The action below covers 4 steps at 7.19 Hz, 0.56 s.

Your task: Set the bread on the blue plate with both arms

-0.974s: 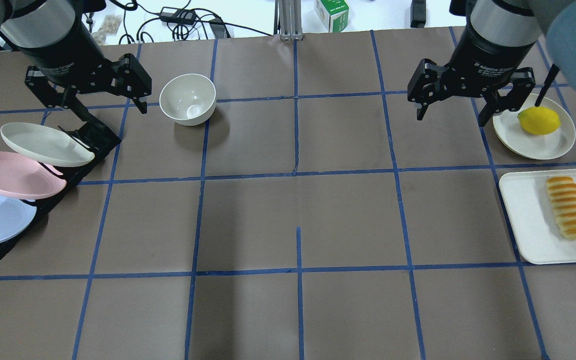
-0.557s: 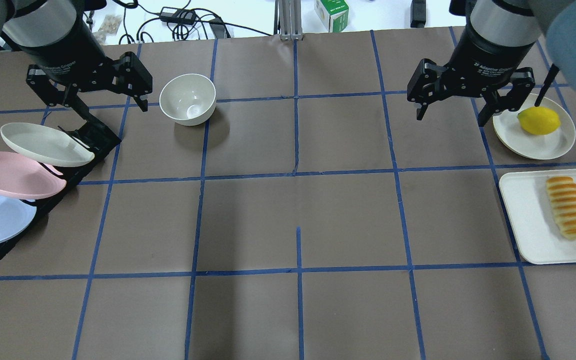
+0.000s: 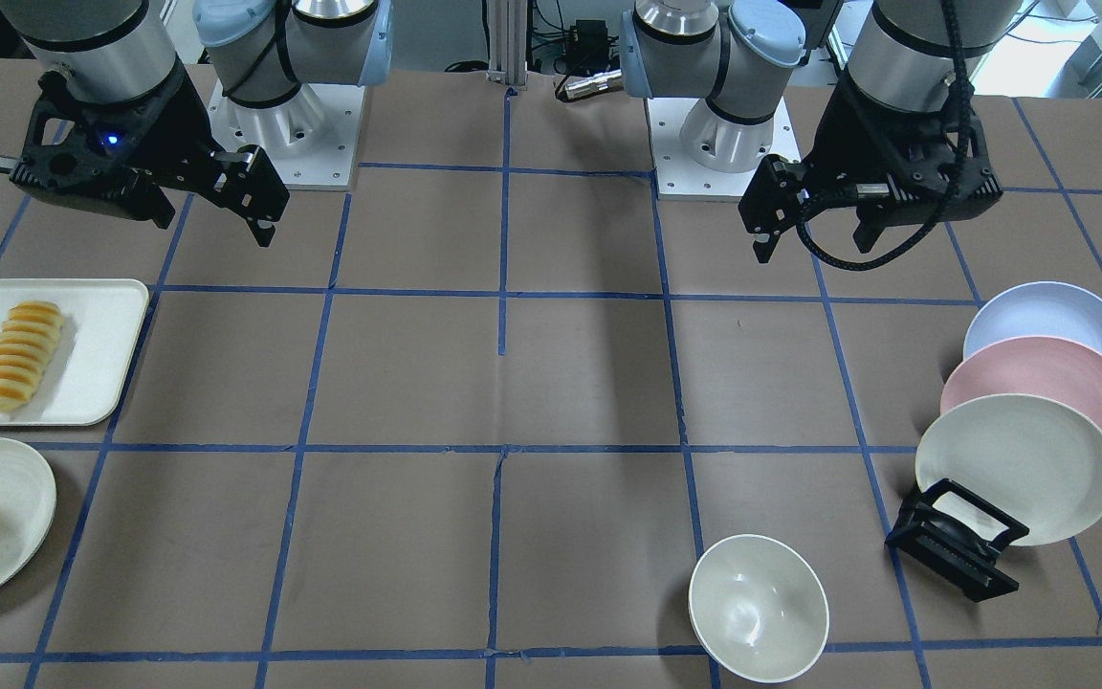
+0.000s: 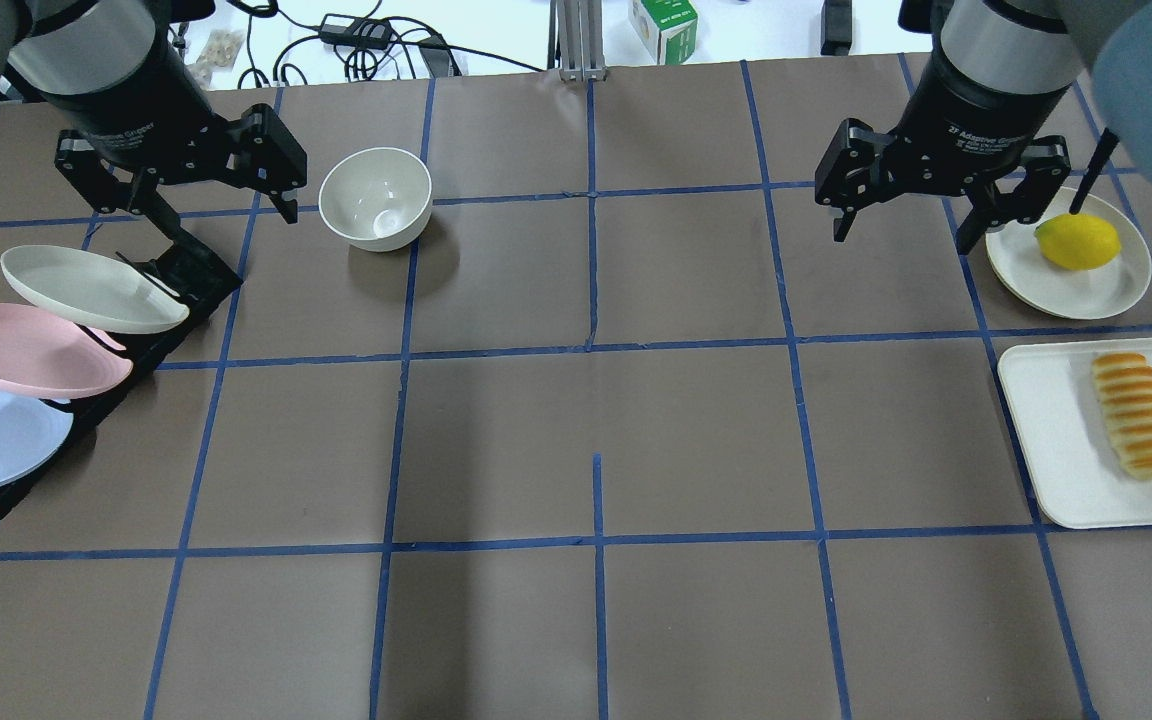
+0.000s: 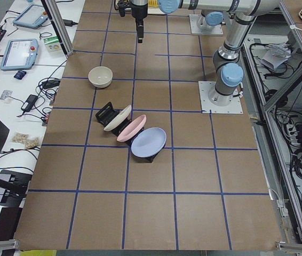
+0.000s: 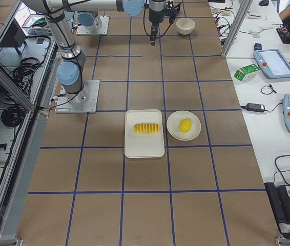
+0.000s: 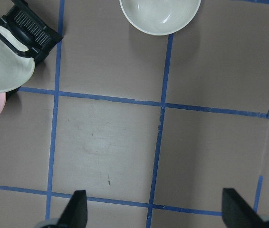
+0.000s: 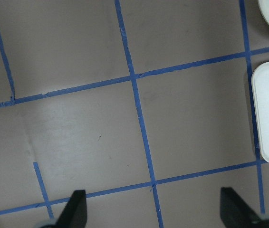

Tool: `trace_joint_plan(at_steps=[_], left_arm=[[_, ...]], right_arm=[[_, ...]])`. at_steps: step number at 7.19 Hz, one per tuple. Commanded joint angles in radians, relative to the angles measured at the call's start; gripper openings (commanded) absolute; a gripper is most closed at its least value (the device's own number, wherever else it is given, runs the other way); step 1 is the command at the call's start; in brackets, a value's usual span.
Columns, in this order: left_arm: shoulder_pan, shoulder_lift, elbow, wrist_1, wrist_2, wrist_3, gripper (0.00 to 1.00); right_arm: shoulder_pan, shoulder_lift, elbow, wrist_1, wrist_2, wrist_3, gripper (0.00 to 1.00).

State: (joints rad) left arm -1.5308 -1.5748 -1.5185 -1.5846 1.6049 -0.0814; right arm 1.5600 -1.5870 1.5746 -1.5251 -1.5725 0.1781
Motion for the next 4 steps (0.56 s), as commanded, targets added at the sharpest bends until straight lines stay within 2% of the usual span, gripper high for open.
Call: trace_joint_plan(at_steps=[1, 4], left_arm=[[0.000, -0.001, 0.000, 0.000, 0.000, -0.001, 1.00], [0.000, -0.002, 0.000, 0.012, 0.001, -0.001, 1.00]], right_arm=[[-0.002, 0.005, 0.007, 0.000, -0.001, 0.000, 1.00], [-0.021, 0.005, 0.034, -0.010, -0.009, -0.003, 1.00]])
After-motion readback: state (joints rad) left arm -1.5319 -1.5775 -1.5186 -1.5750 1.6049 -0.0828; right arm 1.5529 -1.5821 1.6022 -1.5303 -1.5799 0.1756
